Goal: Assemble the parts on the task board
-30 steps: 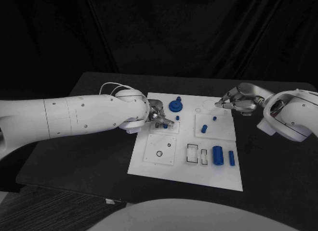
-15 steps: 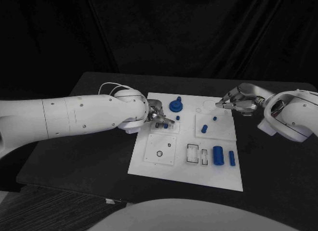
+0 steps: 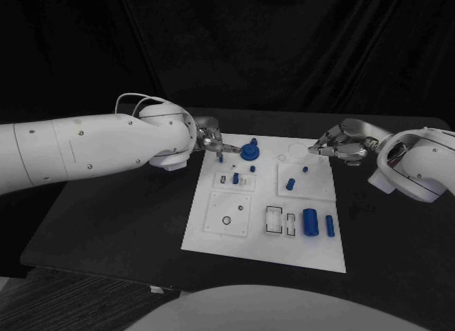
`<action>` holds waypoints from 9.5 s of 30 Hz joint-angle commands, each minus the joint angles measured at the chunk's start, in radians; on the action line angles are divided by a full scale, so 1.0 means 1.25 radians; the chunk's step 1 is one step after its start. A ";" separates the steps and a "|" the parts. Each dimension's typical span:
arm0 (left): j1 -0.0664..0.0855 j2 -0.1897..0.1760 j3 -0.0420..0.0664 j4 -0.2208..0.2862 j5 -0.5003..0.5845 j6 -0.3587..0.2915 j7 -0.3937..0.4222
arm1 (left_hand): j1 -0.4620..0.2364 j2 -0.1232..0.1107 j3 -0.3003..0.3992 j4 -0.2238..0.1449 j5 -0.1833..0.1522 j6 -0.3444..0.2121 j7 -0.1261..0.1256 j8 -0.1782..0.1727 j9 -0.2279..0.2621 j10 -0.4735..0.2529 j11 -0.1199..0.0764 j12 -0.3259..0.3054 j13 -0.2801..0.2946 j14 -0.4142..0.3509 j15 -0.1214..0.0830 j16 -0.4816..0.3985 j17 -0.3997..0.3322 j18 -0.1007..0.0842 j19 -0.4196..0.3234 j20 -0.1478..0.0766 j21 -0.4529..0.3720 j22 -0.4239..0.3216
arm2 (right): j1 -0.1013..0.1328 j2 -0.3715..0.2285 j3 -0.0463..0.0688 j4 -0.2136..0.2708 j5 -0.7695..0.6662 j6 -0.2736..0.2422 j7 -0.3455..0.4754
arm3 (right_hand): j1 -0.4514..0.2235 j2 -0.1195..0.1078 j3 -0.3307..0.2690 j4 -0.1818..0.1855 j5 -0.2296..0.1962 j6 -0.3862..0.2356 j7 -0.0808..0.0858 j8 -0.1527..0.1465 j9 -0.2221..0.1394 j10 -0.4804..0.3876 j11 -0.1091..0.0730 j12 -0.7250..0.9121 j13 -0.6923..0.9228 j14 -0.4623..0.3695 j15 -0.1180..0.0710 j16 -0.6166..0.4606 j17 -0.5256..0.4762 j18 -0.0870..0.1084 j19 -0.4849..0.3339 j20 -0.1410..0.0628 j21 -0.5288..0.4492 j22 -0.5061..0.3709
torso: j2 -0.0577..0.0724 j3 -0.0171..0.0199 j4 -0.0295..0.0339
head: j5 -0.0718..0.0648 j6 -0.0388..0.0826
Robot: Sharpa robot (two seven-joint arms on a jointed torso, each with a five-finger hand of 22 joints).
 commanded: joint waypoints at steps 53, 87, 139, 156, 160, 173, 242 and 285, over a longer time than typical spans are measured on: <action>0.011 0.246 0.000 -0.313 0.223 0.401 -0.029 | 0.264 0.043 0.044 -0.049 0.151 0.156 0.002 -0.224 -0.312 0.088 0.001 0.011 0.209 0.095 0.005 0.008 0.211 -0.033 0.047 0.009 0.004 0.188 | -0.002 0.003 0.001 0.013 -0.004 0.002 -0.013 | 0.023 0.005 -0.024 -0.002 0.017 -0.007 -0.001 0.005 -0.008 -0.010 0.005 -0.032 0.126 0.031 0.004 -0.016 0.113 0.036 -0.007 0.002 -0.013 0.089 | 0.000 -0.0001 0.0007 | -0.016 0.000; -0.022 0.270 0.000 -0.345 0.201 0.416 -0.033 | 0.254 0.035 0.072 -0.056 0.185 0.202 -0.014 -0.211 -0.310 0.088 -0.013 0.011 0.209 0.095 -0.006 0.008 0.211 -0.034 0.050 -0.001 0.006 0.190 | -0.002 0.004 0.001 0.012 -0.004 0.005 -0.013 | 0.023 0.005 -0.024 -0.003 0.017 -0.007 -0.001 0.005 -0.008 -0.011 0.005 -0.032 0.126 0.030 0.004 -0.016 0.112 0.036 -0.007 0.002 -0.015 0.089 | 0.000 -0.0003 0.0000 | -0.016 0.000; -0.026 0.163 0.000 -0.210 0.201 0.185 -0.012 | 0.204 -0.100 0.413 -0.144 0.319 0.207 -0.032 -0.172 -0.183 0.088 -0.032 0.011 0.209 0.095 -0.025 0.008 0.211 -0.034 0.052 -0.021 -0.002 0.195 | -0.002 0.004 0.001 0.005 -0.004 0.016 -0.033 | 0.036 0.007 -0.024 -0.007 0.023 -0.006 0.000 0.007 -0.008 -0.025 0.007 -0.041 0.116 0.023 0.006 -0.030 0.101 0.042 -0.020 0.003 -0.049 0.080 | 0.000 0.0008 0.0004 | -0.010 0.000; -0.028 0.061 0.000 -0.036 0.083 0.003 0.001 | 0.184 -0.103 0.448 -0.144 0.294 0.194 -0.026 -0.178 -0.176 0.088 -0.027 0.011 0.209 0.095 -0.020 0.008 0.211 -0.031 0.047 -0.016 -0.015 0.191 | -0.007 -0.004 0.001 0.014 -0.004 -0.021 -0.021 | 0.045 0.007 -0.024 -0.008 0.030 -0.010 0.001 0.005 -0.010 -0.031 0.008 -0.044 0.112 0.019 0.007 -0.036 0.097 0.043 -0.025 0.004 -0.062 0.077 | -0.001 0.0017 -0.0004 | -0.005 0.000; -0.039 0.051 0.000 -0.019 0.054 -0.045 0.003 | 0.183 -0.102 0.450 -0.144 0.297 0.196 -0.027 -0.177 -0.175 0.088 -0.027 0.011 0.209 0.095 -0.020 0.008 0.211 -0.032 0.048 -0.016 -0.012 0.192 | -0.013 -0.007 0.001 0.015 -0.004 -0.027 -0.018 | 0.048 0.007 -0.025 -0.007 0.036 -0.011 0.001 0.005 -0.010 -0.035 0.008 -0.047 0.110 0.017 0.007 -0.039 0.094 0.044 -0.029 0.005 -0.070 0.075 | 0.000 0.0003 0.0001 | -0.006 0.000; -0.079 0.045 -0.001 -0.011 -0.054 -0.079 -0.004 | 0.169 -0.104 0.453 -0.135 0.286 0.198 -0.026 -0.176 -0.173 0.088 -0.026 0.011 0.209 0.095 -0.020 0.008 0.211 -0.031 0.047 -0.016 -0.015 0.191 | -0.018 -0.012 0.001 0.017 -0.004 -0.035 -0.016 | 0.051 0.006 -0.026 -0.007 0.043 -0.011 0.002 0.006 -0.011 -0.040 0.009 -0.050 0.106 0.014 0.008 -0.042 0.092 0.046 -0.033 0.006 -0.080 0.073 | -0.002 0.0009 0.0025 | -0.011 0.000; -0.106 0.054 -0.001 0.000 -0.070 -0.037 -0.001 | 0.101 -0.104 0.422 -0.066 0.169 0.203 -0.022 -0.192 -0.176 0.088 -0.022 0.011 0.209 0.095 -0.017 0.008 0.211 -0.029 0.043 -0.013 -0.028 0.188 | -0.021 -0.012 0.001 0.015 -0.004 -0.024 -0.022 | 0.055 0.005 -0.026 -0.006 0.052 -0.011 0.003 0.006 -0.011 -0.045 0.010 -0.052 0.103 0.012 0.009 -0.043 0.090 0.047 -0.037 0.006 -0.092 0.070 | -0.001 0.0008 0.0010 | -0.005 0.000; -0.108 0.061 -0.001 -0.011 -0.039 -0.055 0.040 | 0.005 -0.065 0.273 0.003 0.040 0.227 -0.028 -0.164 -0.121 0.088 -0.026 0.011 0.209 0.095 -0.019 0.008 0.211 -0.030 0.046 -0.014 -0.027 0.190 | -0.026 -0.010 0.001 0.009 -0.004 -0.013 -0.029 | 0.071 0.006 -0.022 -0.011 0.065 -0.011 0.003 0.007 -0.012 -0.048 0.011 -0.053 0.102 0.010 0.011 -0.045 0.088 0.049 -0.040 0.008 -0.102 0.069 | -0.001 0.0011 0.0006 | -0.002 0.000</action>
